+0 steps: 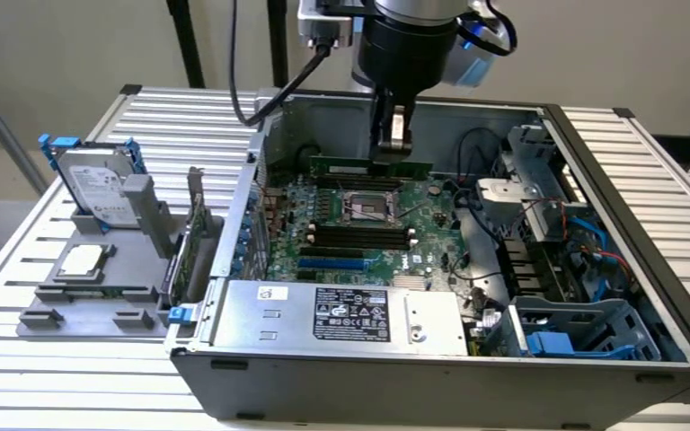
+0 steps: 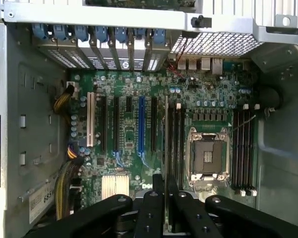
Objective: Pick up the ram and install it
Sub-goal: 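Pick up the ram and move it above insertion slot, then insert the ram into the slot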
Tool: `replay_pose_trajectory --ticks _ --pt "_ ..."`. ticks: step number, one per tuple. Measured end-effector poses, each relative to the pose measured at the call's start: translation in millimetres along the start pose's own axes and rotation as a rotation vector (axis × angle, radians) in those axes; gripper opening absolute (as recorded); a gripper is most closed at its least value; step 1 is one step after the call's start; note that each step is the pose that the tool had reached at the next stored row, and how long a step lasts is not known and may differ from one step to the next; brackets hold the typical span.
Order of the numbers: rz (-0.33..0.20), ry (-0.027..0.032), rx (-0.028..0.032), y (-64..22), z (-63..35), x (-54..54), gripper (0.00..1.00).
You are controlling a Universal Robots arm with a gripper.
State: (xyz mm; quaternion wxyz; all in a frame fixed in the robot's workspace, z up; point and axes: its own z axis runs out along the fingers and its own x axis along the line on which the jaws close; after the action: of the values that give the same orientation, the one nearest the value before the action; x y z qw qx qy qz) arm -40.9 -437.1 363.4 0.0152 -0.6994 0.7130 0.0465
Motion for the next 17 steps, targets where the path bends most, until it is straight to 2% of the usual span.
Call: replay_pose_trajectory --ticks 3,17 --pt "0.006 0.0002 -0.0001 -2.3 0.1 -1.4 0.14" --pt "0.006 0.0002 -0.0004 -2.5 0.1 -1.5 0.14"
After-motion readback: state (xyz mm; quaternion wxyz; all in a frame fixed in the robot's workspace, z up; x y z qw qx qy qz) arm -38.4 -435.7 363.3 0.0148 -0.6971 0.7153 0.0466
